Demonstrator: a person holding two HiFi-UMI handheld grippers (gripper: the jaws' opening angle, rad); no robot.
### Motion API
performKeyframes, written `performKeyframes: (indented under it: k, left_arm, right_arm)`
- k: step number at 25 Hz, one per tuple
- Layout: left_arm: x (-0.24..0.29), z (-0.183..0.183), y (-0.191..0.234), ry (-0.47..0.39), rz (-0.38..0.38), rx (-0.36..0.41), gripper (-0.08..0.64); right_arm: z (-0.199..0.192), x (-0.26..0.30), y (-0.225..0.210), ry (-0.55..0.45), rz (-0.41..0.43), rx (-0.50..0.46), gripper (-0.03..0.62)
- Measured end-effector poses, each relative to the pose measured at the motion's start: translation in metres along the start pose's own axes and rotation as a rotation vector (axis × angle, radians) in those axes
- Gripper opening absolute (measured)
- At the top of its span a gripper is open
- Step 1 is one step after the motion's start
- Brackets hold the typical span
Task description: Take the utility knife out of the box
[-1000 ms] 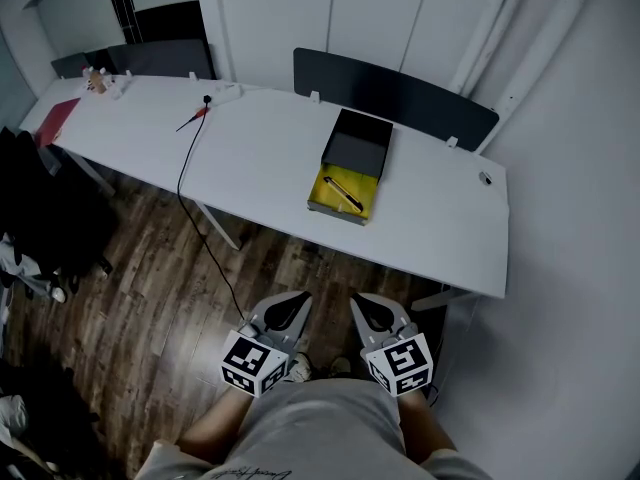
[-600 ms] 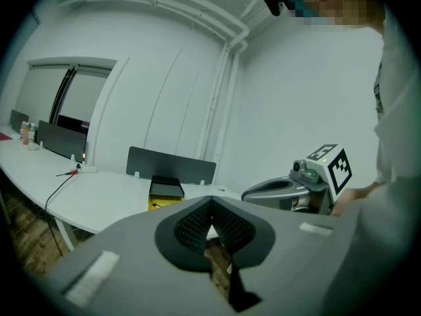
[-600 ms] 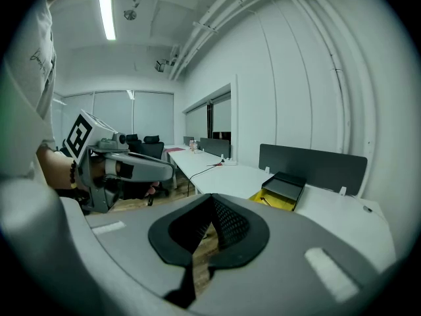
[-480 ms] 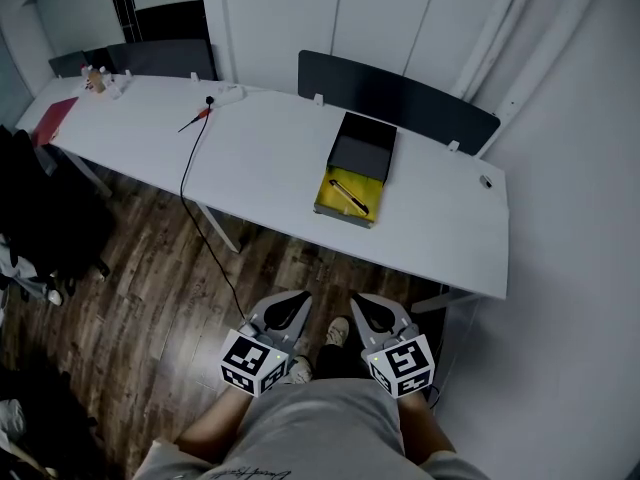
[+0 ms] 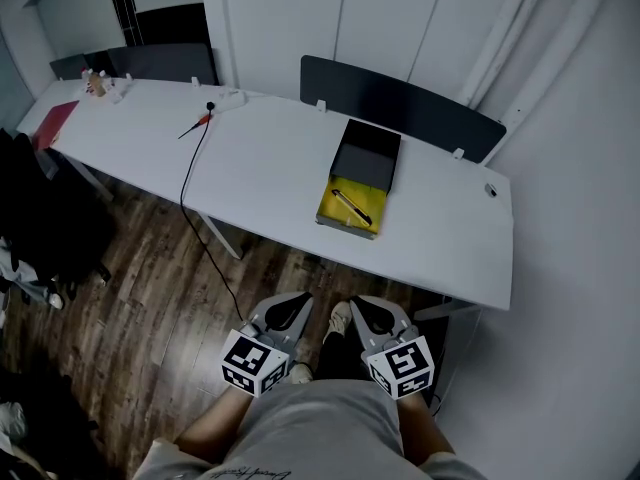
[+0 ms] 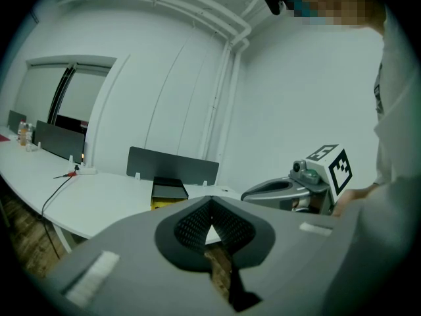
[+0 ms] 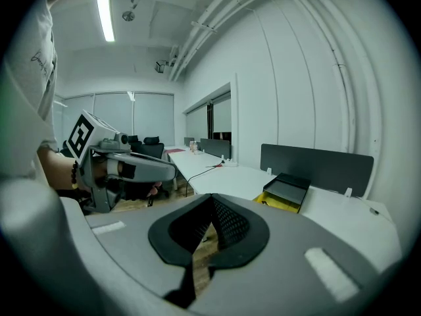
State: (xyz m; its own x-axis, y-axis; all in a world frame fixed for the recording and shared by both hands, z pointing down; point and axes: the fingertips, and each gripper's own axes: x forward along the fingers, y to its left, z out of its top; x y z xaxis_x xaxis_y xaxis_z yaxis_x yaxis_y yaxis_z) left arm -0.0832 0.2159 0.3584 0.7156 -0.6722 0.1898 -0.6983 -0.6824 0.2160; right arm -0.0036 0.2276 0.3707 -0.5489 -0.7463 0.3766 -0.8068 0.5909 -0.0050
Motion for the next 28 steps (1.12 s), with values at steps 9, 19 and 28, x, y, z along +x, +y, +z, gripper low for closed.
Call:
performKeyframes:
  k: [9,19,28]
  left_arm:
    - [0.043,0.007,0.029,0.012,0.027,-0.002,0.001]
    - [0.114,0.032,0.073,0.012,0.078,-0.017,0.002]
    - [0.183,0.054,0.099,0.012,0.116,-0.025,0.002]
  right_arm:
    - [0.005,0.039,-0.039,0.005,0.032,0.005,0.015]
    - [0.029,0.094,-0.105,0.014,0.097,-0.010,0.015]
    - [0.044,0.132,-0.176,0.030,0.135,-0.026,0.015]
